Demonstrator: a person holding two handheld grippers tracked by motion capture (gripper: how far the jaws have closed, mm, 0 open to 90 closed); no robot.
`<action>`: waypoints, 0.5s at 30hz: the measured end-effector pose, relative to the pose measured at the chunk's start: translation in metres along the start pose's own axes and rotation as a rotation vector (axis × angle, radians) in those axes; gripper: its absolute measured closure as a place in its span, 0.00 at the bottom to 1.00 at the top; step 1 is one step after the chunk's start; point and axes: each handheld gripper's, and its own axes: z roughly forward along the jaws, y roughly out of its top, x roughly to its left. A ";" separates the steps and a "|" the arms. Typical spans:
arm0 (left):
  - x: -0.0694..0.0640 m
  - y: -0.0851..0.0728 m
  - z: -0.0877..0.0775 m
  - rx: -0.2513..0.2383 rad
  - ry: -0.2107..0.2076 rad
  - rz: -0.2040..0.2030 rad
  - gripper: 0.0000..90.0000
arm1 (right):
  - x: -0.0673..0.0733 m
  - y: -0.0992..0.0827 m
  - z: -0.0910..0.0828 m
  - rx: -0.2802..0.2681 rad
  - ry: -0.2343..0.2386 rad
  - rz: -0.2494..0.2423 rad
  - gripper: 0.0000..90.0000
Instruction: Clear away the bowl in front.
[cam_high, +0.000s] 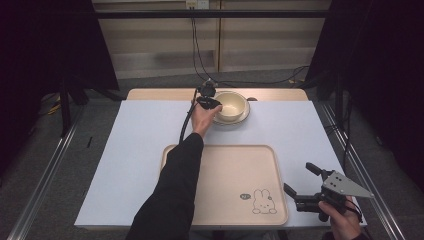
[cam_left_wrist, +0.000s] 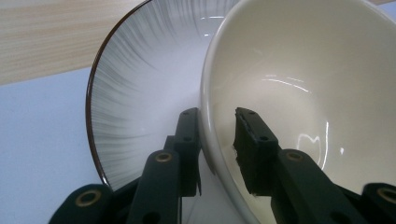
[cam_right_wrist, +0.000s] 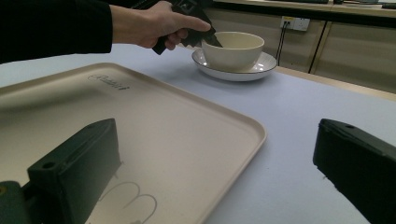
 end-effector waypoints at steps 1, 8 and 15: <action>0.000 0.000 0.000 -0.006 -0.005 -0.016 0.80 | 0.000 0.000 0.000 0.002 -0.005 0.000 0.00; 0.002 -0.001 0.000 -0.001 -0.007 -0.017 0.89 | 0.001 0.000 0.002 0.006 -0.006 -0.012 0.00; 0.001 0.001 -0.004 -0.031 -0.039 -0.048 0.93 | 0.001 0.000 0.001 0.003 -0.010 -0.004 0.00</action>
